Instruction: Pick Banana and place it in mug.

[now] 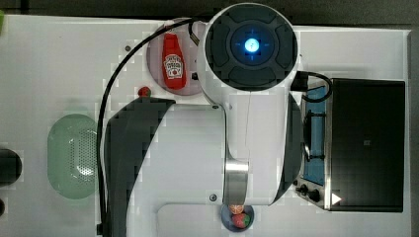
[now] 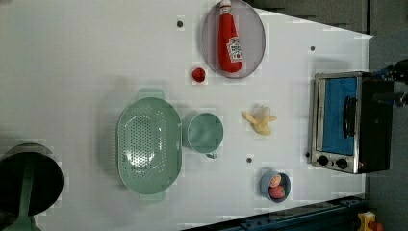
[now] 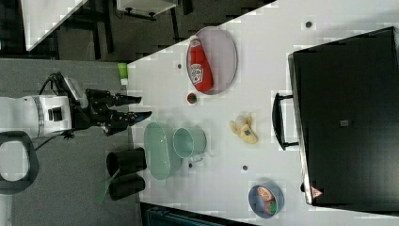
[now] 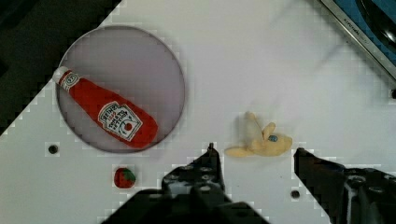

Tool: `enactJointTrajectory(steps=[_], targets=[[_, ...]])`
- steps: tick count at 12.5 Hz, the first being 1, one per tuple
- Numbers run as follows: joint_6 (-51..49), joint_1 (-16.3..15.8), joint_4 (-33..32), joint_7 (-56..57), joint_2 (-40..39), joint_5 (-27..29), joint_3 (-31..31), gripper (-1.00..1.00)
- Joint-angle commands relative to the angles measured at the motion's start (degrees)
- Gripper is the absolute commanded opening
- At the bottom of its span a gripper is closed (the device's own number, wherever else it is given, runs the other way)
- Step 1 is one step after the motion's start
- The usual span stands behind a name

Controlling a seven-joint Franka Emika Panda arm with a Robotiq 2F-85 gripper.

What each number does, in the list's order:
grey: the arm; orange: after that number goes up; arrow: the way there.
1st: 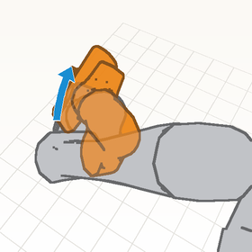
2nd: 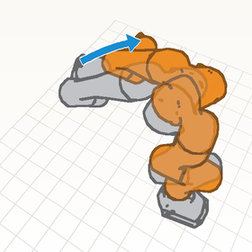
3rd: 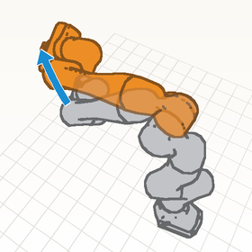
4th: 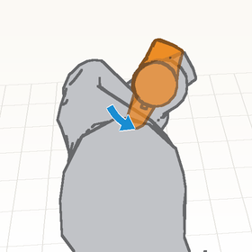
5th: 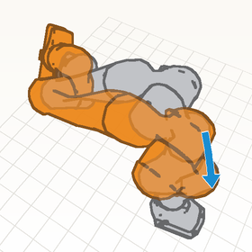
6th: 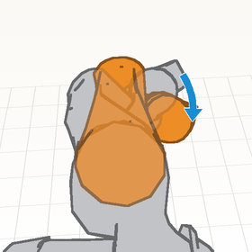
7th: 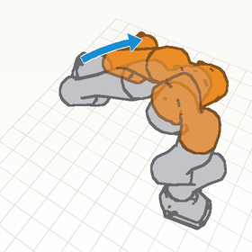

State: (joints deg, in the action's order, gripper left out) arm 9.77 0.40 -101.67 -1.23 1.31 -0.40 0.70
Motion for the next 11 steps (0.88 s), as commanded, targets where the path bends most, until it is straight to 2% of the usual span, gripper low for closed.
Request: enactJointTrajectory(steps=[1, 3, 7, 11], targets=[[-11.90, -0.58, -5.22, 3.01, 16.13, -0.09, 2.00, 0.59], [-11.89, -0.59, -5.58, 3.02, 16.00, -0.09, 1.99, 0.99], [-8.70, -0.66, -11.26, 3.37, 14.14, -0.09, 1.89, 1.00], [4.85, -0.70, -20.70, 9.29, 10.67, -0.09, 1.89, 1.00]])
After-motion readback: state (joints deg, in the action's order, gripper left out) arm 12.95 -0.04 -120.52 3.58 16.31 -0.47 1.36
